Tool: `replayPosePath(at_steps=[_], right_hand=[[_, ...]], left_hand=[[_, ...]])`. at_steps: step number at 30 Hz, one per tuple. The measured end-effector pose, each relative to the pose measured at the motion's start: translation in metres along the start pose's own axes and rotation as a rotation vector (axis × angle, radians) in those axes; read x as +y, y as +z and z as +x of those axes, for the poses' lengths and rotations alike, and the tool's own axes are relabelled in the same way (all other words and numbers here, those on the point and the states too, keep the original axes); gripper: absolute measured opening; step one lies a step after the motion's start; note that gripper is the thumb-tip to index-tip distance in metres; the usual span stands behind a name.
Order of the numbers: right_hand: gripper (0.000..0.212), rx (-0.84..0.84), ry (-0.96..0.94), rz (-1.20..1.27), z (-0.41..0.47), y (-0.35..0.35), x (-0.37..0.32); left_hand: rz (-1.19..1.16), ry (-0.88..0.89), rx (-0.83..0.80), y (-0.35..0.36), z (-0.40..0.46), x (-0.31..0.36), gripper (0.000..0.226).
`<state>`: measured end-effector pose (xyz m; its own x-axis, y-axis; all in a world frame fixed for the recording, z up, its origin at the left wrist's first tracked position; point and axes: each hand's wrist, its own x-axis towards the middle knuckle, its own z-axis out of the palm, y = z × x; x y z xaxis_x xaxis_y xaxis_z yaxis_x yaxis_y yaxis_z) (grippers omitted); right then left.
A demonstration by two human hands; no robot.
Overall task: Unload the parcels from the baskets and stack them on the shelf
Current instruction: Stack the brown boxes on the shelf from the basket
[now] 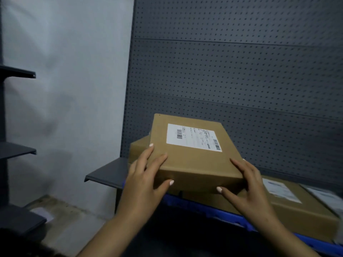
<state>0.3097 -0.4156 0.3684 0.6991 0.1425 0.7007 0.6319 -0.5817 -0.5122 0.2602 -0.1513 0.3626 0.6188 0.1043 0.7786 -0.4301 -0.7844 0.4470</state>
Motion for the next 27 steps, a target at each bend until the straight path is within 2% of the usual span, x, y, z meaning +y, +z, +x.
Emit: replayPosePath(at_steps=[9, 16, 23, 25, 27], right_hand=[[0.08, -0.052, 0.121, -0.095, 0.022, -0.079, 0.119], [0.073, -0.164, 0.255, -0.194, 0.037, -0.095, 0.19], [0.067, 0.017, 0.343, -0.328, 0.025, -0.087, 0.181], [0.07, 0.006, 0.31, -0.262, 0.016, -0.08, 0.163], [0.074, -0.053, 0.292, -0.195, 0.007, -0.071, 0.144]], left_hand=[[-0.084, 0.038, -0.153, 0.11, 0.012, 0.072, 0.055], [-0.049, 0.06, -0.34, 0.17, 0.01, 0.08, 0.058], [-0.045, 0.152, -0.402, 0.192, 0.012, 0.078, 0.054], [-0.043, 0.156, -0.398, 0.191, 0.019, 0.077, 0.051], [0.016, 0.17, -0.4, 0.188, 0.03, 0.075, 0.063]])
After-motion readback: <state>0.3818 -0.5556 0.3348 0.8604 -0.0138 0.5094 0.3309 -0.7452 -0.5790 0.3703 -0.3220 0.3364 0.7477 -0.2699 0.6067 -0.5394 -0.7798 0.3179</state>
